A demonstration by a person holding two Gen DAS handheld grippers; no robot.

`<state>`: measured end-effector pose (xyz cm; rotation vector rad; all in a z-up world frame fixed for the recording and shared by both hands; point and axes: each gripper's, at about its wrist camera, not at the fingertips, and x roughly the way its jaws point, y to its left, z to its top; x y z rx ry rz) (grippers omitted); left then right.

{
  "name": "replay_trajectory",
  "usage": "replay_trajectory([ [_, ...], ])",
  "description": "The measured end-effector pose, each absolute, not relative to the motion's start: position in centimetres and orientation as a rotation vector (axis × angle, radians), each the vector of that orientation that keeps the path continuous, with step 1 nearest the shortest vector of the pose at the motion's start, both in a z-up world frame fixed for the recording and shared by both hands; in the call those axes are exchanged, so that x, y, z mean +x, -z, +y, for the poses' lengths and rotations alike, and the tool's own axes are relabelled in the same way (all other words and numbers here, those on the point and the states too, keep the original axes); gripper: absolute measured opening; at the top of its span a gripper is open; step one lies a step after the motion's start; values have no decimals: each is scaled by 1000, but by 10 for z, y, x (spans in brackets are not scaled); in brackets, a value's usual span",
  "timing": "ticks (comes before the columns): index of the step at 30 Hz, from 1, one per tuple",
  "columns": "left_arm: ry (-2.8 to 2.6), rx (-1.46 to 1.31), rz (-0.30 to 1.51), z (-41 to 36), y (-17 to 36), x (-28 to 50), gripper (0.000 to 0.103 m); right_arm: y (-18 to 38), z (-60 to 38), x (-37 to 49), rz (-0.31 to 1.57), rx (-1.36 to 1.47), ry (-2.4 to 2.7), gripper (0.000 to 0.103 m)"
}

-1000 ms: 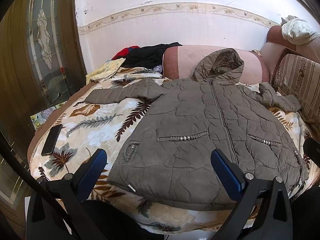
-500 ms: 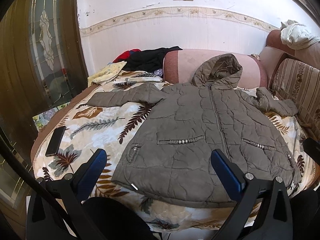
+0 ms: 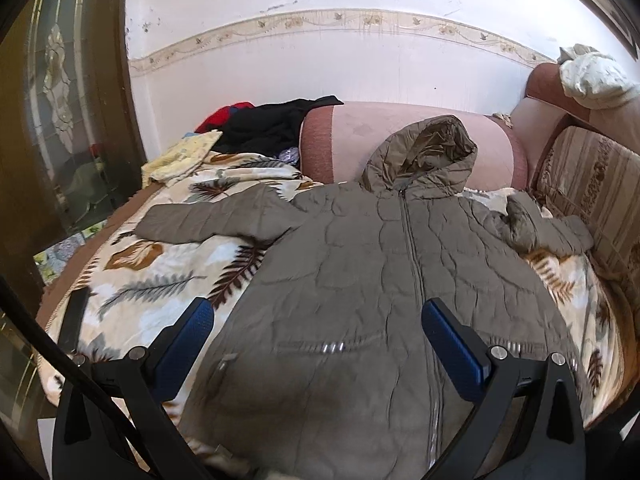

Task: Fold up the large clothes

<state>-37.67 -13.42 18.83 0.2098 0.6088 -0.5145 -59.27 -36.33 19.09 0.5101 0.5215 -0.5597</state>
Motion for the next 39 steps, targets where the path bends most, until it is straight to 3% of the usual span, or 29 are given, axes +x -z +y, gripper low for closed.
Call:
replay_trajectory([
  [6, 515, 174, 621, -190, -184, -324, 103, -192, -436, -597, 527, 636, 646, 97],
  [16, 440, 250, 754, -229, -87, -243, 103, -168, -563, -612, 505, 844, 788, 97],
  [30, 455, 272, 723, -240, -75, -226, 103, -101, -720, -566, 554, 909, 1004, 61],
  [39, 445, 280, 714, -248, -67, -219, 103, -54, -803, -575, 541, 961, 1123, 58],
])
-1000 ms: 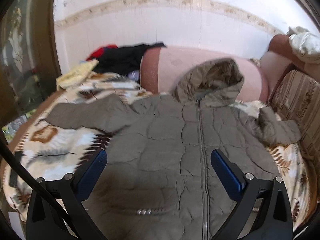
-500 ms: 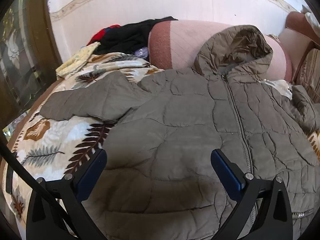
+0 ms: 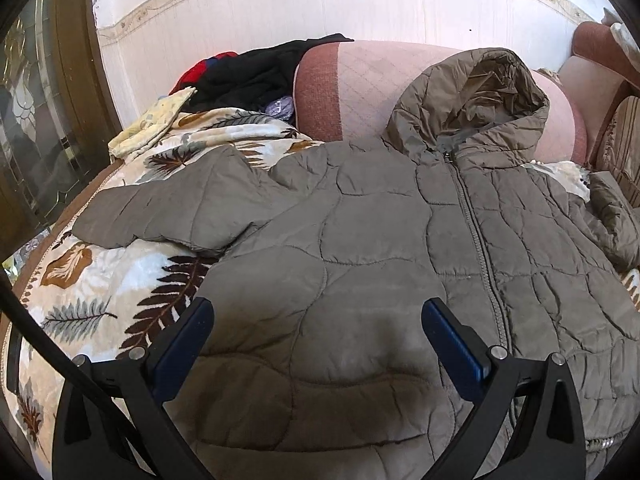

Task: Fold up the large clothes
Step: 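Reach the right gripper to the sleeve cuff by the striped cushion and grasp it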

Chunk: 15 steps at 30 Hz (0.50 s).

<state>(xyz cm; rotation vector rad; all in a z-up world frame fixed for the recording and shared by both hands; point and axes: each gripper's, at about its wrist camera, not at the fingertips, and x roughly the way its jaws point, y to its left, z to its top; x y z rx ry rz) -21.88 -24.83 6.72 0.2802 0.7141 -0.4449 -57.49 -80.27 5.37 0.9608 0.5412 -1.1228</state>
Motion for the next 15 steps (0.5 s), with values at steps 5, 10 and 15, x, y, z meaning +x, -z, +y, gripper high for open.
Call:
replay_trajectory([
  [5, 433, 284, 721, -251, -62, -215, 103, -34, -820, -569, 567, 944, 1150, 58],
  [10, 423, 305, 733, -256, -54, -213, 103, -20, -831, -562, 592, 928, 1144, 34],
  [15, 422, 313, 736, -259, -52, -212, 103, -39, -820, -567, 551, 873, 1144, 16],
])
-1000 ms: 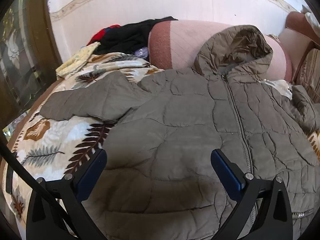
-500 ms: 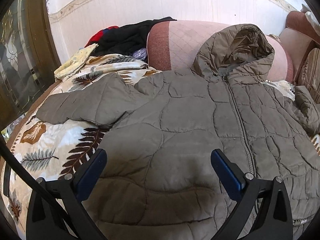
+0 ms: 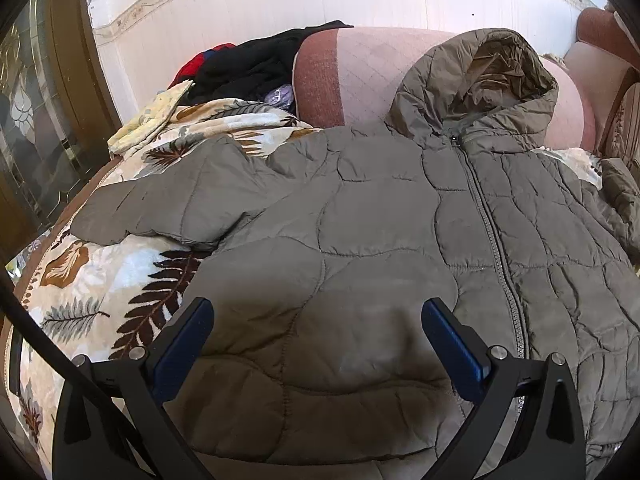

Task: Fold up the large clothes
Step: 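Reach the right gripper to the sleeve cuff by the striped cushion and grasp it, then carry the sleeve with the right gripper across the jacket front and release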

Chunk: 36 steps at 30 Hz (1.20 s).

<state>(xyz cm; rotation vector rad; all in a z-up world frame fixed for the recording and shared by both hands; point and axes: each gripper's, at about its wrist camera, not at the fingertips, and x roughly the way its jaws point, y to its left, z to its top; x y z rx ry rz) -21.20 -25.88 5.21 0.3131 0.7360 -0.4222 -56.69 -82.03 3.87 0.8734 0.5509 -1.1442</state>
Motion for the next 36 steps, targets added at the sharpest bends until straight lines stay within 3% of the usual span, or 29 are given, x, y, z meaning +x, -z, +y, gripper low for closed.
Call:
replay_trajectory([
  [11, 436, 281, 717, -249, -64, -218, 103, -162, -756, -593, 411, 757, 1115, 15],
  [21, 449, 228, 690, -233, -82, -219, 103, -274, -671, -562, 330, 646, 995, 14],
  [28, 448, 186, 681, -220, -92, -216, 103, -318, -589, -509, 331, 587, 827, 14],
  [36, 436, 124, 707, -199, -96, -203, 103, -330, -502, -410, 375, 532, 578, 14],
])
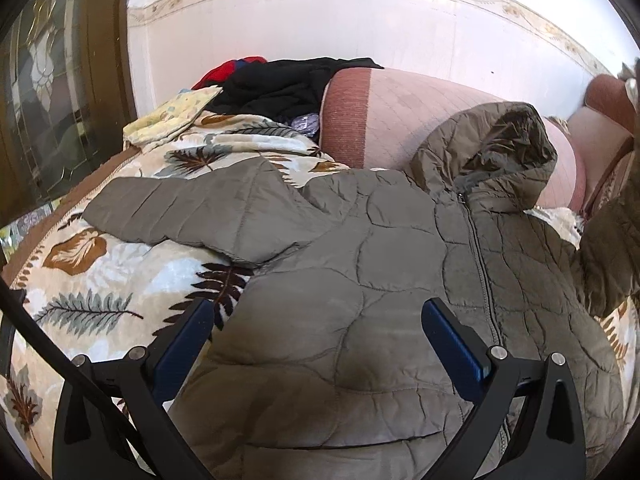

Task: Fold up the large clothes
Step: 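Carry the sleeve with the right gripper across the jacket front and release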

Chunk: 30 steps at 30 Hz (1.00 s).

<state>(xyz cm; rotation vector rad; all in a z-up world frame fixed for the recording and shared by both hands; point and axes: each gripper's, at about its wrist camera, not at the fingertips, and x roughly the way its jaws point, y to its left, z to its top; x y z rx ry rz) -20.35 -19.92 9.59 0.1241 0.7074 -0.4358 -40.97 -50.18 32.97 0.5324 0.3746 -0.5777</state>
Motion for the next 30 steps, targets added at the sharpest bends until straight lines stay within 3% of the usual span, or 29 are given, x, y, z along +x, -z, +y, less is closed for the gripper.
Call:
replay_trajectory([
  [8, 421, 76, 732, -182, -97, -192, 103, -278, -439, -325, 500, 547, 369, 14],
  [20, 416, 70, 777, -185, -87, -181, 103, -119, -379, -235, 808, 554, 233, 14],
  [23, 416, 74, 787, -188, -84, -178, 103, -111, -365, -227, 868, 504, 170, 27],
  [25, 414, 72, 793, -189, -83, -176, 103, -118, -358, -230, 860, 462, 130, 43],
  [27, 413, 70, 805, -190, -80, -174, 103, -133, -361, -240, 799, 424, 123, 50],
  [30, 408, 78, 817, -193, -75, -173, 103, -137, -384, -253, 758, 446, 172, 50],
])
